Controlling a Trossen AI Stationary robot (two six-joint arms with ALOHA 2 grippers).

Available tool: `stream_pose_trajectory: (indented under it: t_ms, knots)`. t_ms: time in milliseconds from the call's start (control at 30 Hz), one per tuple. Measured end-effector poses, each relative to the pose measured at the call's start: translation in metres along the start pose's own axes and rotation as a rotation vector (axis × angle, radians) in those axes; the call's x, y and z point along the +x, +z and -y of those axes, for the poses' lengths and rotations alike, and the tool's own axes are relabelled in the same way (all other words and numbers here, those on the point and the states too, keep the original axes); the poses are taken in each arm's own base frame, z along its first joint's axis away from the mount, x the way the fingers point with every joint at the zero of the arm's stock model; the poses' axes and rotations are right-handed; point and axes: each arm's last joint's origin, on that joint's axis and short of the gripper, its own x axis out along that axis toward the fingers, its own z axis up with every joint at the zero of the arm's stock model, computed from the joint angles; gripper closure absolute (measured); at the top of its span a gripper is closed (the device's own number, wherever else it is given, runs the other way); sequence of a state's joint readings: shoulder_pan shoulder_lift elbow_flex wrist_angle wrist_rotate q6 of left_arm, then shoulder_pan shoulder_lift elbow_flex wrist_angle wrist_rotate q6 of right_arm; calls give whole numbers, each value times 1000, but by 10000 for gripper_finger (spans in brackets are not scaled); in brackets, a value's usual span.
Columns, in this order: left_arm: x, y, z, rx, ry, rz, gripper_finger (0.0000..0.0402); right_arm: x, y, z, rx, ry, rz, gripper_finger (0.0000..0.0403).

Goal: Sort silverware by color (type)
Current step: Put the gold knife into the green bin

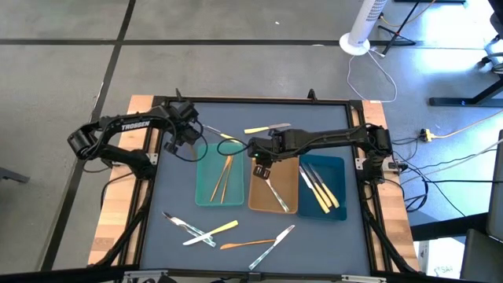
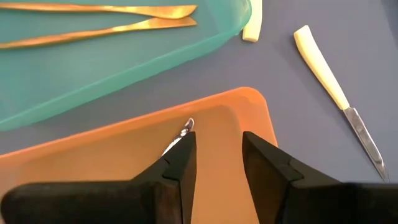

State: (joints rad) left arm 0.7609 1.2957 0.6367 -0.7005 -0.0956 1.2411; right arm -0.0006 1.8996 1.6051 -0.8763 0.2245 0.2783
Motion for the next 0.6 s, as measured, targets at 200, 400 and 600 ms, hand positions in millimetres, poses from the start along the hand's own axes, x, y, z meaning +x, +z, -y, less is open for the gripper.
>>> stream_pose_trajectory:
  t_ms: [200,400,600]
  knots:
    - [7,-1,6,3,-6,-2,276,0,1,0,2,2,8,288]
    - [9,0,3,-1,31,11,276,0,1,0,2,3,8,288]
    - [21,0,2,-4,-23,-8,276,0,1,-1,2,11,5,288]
